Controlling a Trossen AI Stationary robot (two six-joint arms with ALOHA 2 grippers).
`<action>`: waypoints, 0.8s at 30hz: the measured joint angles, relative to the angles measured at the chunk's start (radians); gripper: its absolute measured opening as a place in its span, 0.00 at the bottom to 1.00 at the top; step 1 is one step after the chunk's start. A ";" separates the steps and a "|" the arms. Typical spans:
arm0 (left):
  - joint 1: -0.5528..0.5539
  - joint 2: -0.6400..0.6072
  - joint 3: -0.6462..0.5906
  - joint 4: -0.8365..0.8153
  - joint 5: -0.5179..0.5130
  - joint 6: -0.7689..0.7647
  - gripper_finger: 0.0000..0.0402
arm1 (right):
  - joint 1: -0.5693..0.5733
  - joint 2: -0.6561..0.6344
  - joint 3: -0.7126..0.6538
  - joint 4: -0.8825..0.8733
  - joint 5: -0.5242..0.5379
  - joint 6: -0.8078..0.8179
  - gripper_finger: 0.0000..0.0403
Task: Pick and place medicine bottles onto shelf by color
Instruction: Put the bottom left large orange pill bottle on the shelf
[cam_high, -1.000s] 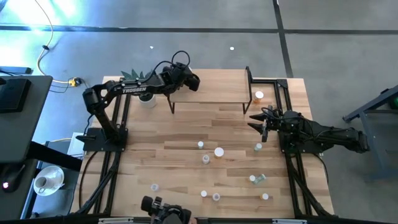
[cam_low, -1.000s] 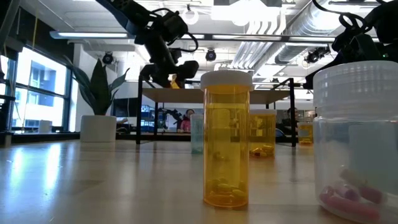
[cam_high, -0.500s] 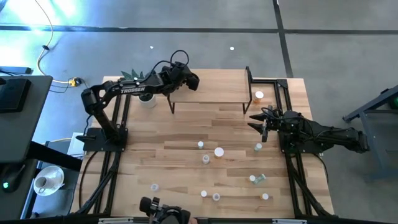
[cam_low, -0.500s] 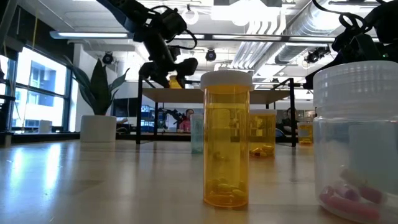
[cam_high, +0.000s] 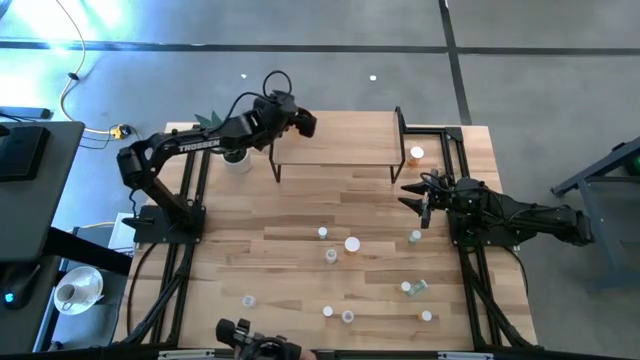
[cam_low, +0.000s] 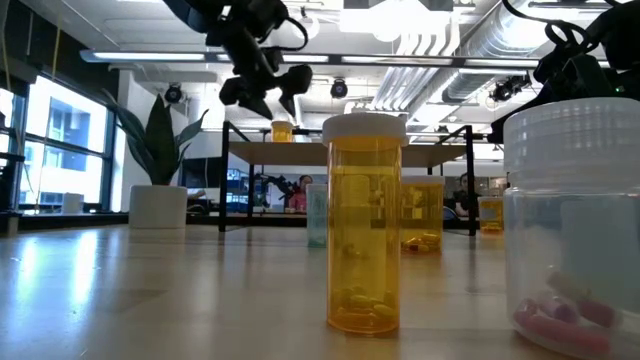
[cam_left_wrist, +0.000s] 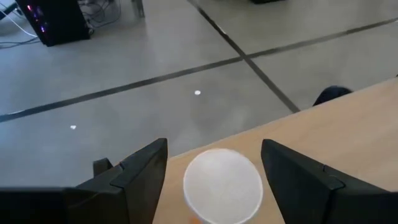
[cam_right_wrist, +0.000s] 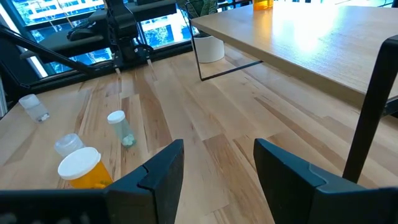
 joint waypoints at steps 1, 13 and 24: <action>-0.004 -0.005 0.000 0.004 0.000 0.000 0.62 | 0.000 0.000 0.000 0.000 0.000 0.000 0.46; -0.121 -0.008 0.000 0.104 0.026 0.045 0.62 | 0.000 0.000 0.000 0.000 0.000 0.000 0.46; -0.166 0.085 0.000 0.131 -0.028 0.026 0.62 | 0.000 0.000 0.000 0.000 0.000 0.000 0.46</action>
